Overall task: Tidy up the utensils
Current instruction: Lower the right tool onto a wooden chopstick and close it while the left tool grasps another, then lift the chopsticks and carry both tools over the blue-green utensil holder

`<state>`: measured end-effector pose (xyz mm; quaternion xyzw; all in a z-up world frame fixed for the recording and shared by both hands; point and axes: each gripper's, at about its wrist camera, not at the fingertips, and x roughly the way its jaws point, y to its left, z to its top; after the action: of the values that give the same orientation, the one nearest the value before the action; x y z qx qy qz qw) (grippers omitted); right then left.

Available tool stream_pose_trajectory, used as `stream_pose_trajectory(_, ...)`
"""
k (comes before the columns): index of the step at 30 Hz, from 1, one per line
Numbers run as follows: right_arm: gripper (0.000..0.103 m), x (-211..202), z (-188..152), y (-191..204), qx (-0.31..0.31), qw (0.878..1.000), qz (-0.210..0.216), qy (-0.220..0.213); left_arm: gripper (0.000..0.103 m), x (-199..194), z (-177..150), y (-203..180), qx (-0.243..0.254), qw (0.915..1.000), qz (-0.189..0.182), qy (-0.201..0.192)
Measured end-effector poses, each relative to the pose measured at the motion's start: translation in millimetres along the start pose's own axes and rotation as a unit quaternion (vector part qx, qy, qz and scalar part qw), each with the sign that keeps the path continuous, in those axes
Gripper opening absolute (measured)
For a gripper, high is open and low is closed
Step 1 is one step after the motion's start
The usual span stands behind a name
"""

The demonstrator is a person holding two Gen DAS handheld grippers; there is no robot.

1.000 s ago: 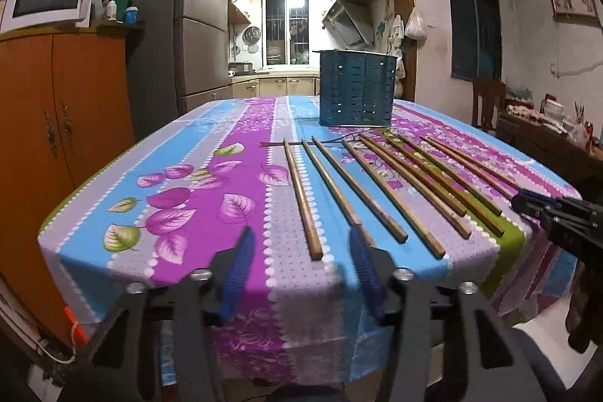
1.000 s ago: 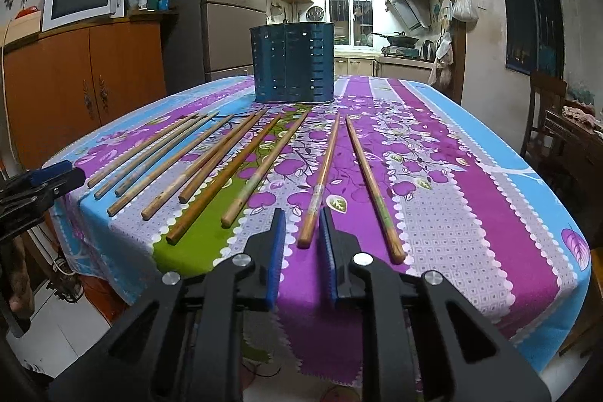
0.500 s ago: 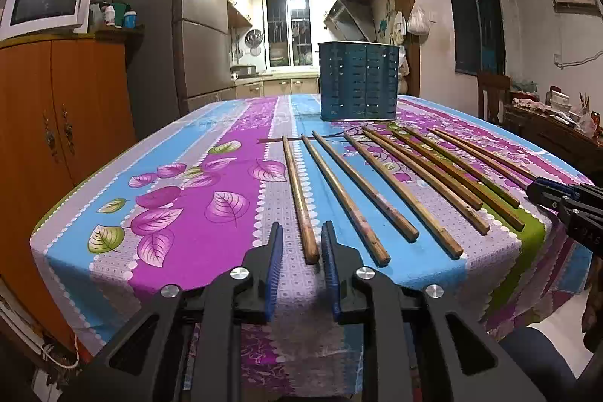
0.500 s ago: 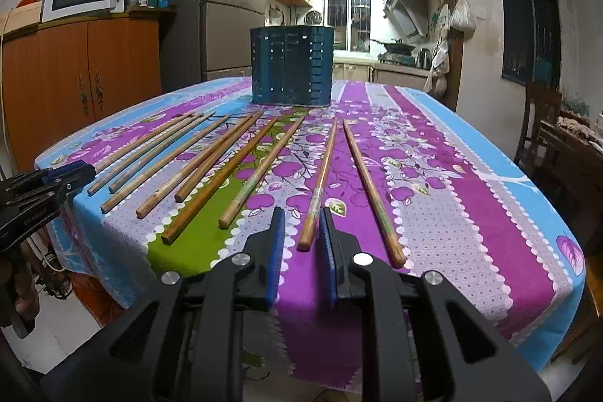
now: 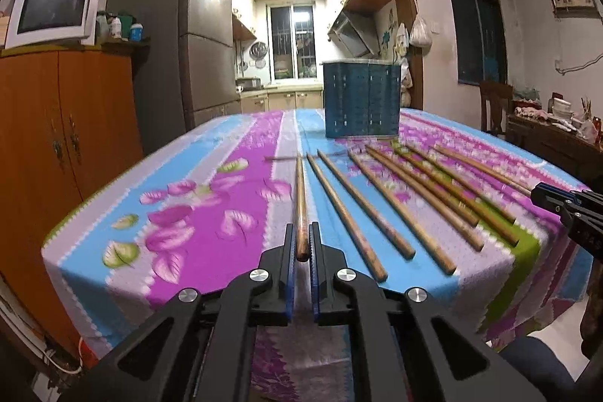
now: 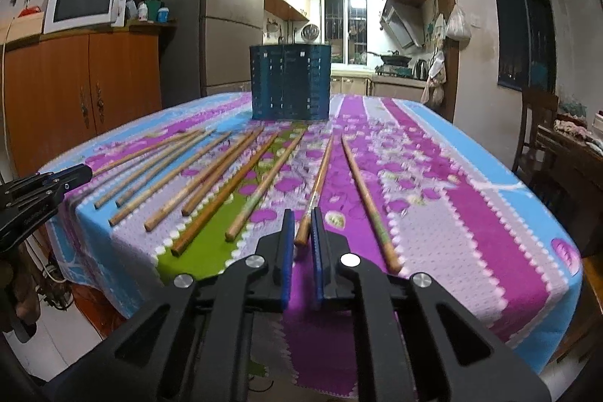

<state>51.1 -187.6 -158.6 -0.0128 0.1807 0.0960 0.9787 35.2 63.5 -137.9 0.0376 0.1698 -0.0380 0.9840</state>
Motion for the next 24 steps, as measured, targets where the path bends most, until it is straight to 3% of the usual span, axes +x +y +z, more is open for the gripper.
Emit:
stream_pose_trajectory(6,0.005,-29,39,-2,-0.017,0.999,-0.004,-0.047,0.008,-27,45,6,0.003,0.9984,-0.001,-0.057)
stream_pose_trajectory(13,0.005,-42,111,-9,-0.037,0.995,0.016,-0.094,0.008,-27,124,16,0.006,0.9943,-0.022,-0.105)
stream_pose_trajectory(19,0.005,-16,162,-17,-0.048,0.996,0.038,-0.069,0.008,4,180,25,0.006,0.9950,-0.038,-0.093)
stream_pose_trajectory(24,0.005,9,191,-19,-0.049,0.997,0.052,-0.038,0.008,28,205,28,0.001,0.9962,-0.047,-0.074)
